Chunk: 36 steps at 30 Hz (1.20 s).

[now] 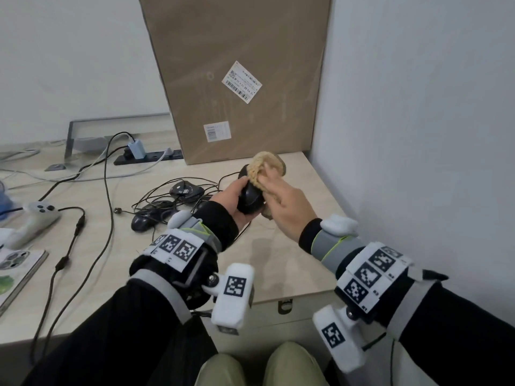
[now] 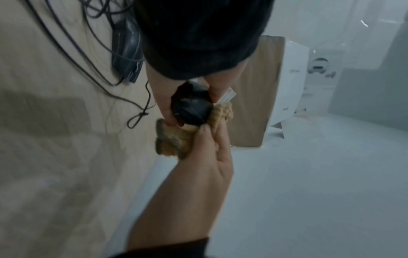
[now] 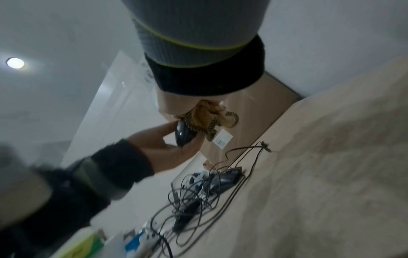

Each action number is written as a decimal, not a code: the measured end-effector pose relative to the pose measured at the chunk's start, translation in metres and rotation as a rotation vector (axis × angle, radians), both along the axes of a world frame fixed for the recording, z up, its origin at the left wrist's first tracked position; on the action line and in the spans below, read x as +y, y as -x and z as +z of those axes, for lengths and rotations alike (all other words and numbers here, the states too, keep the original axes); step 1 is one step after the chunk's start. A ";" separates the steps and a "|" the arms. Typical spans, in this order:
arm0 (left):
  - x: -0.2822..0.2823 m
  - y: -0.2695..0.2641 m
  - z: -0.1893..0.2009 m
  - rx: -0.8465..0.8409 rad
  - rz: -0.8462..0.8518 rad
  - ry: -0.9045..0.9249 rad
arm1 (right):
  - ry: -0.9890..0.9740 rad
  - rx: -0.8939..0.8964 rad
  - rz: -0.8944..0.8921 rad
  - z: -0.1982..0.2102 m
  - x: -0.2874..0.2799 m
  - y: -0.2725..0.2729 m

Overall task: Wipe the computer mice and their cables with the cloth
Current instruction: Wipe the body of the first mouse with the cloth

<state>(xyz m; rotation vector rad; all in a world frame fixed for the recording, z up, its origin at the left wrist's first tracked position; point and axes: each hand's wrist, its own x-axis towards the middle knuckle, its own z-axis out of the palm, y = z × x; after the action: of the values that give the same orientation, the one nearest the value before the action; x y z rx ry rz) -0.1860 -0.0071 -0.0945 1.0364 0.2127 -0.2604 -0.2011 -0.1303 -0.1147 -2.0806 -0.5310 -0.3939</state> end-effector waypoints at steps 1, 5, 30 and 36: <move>-0.001 -0.001 0.003 -0.007 -0.015 0.029 | 0.059 -0.056 0.042 -0.002 0.004 0.004; 0.006 -0.009 0.017 0.024 -0.038 0.188 | 0.309 -0.240 0.152 -0.015 0.010 0.009; 0.006 0.007 0.020 0.050 -0.008 0.141 | 0.228 -0.328 0.021 -0.018 -0.003 0.007; 0.009 0.012 0.010 0.092 -0.163 0.092 | -0.145 0.000 -0.109 -0.003 -0.011 -0.004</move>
<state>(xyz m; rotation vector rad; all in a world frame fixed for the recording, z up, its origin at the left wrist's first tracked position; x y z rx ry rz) -0.1978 0.0021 -0.0845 0.9527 0.1974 -0.4624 -0.1972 -0.1411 -0.1178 -1.9740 -0.3785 -0.4813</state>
